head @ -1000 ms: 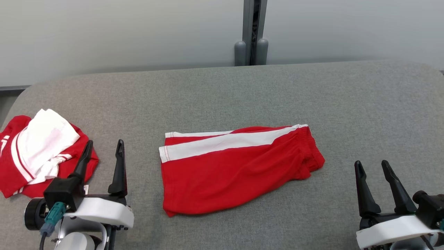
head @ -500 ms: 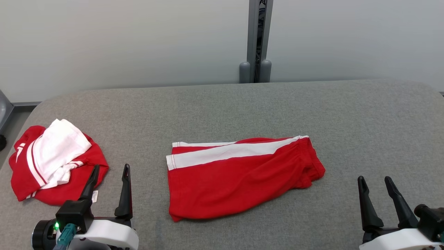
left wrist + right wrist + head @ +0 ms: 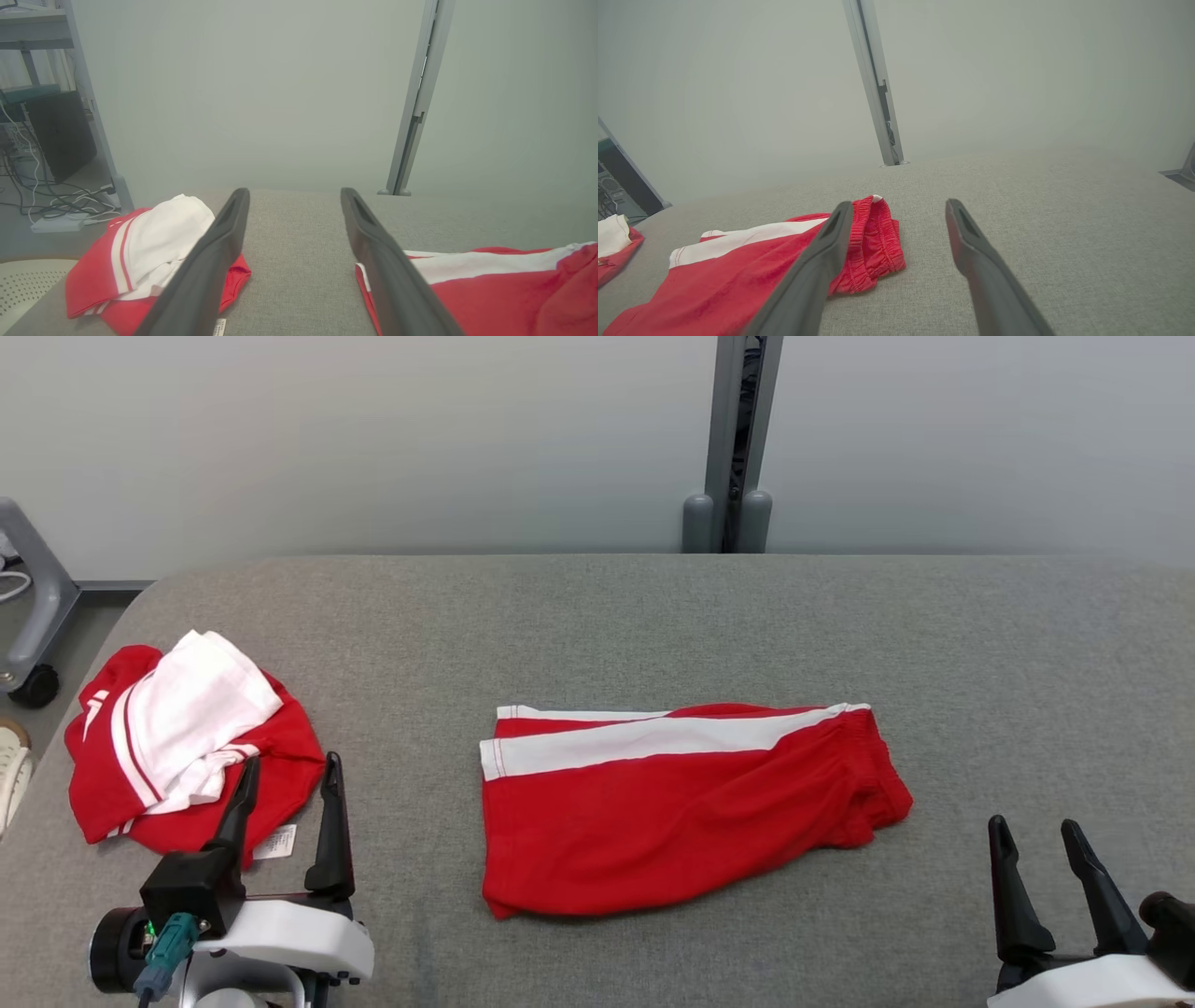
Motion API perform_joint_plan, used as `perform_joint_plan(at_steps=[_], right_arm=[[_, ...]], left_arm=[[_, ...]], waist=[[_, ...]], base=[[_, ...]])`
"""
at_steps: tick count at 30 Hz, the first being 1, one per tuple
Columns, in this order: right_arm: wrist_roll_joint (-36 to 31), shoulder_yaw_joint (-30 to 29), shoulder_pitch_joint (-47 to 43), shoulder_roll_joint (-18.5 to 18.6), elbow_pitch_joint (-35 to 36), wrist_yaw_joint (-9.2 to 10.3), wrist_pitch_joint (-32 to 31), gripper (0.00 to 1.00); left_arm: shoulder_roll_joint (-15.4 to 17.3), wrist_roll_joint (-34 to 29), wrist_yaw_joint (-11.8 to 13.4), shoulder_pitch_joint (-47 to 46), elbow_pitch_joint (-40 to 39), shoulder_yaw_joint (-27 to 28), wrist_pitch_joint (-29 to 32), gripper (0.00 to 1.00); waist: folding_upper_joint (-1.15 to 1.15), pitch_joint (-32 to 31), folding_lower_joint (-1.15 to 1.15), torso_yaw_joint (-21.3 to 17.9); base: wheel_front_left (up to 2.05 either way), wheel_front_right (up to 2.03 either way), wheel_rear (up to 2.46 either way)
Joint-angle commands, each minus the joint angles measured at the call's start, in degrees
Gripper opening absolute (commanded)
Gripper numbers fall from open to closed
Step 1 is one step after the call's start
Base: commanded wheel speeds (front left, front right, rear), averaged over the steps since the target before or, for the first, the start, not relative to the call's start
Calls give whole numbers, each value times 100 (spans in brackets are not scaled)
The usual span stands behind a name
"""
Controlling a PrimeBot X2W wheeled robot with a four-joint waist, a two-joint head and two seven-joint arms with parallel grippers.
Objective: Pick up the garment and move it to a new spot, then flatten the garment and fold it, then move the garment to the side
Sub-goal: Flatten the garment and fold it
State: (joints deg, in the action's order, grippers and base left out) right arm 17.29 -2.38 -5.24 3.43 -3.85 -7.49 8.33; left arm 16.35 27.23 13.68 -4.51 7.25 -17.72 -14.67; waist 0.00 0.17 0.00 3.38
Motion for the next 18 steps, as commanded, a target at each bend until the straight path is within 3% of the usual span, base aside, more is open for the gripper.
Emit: perform_joint_plan(at_steps=[1, 18], right_arm=[[24, -36, 41, 16, -44, -2, -38, 100], [512, 52, 1074, 573, -1616, -2, -260, 100]], left_arm=[[-4, -62, -23, -110, 38, -3, -27, 100], [-409, -426, -406, -760, 283, -245, -47, 100]], waist=[[0, 33, 0, 71], [0, 736, 0, 891]], base=[[0, 0, 0], [0, 0, 0]])
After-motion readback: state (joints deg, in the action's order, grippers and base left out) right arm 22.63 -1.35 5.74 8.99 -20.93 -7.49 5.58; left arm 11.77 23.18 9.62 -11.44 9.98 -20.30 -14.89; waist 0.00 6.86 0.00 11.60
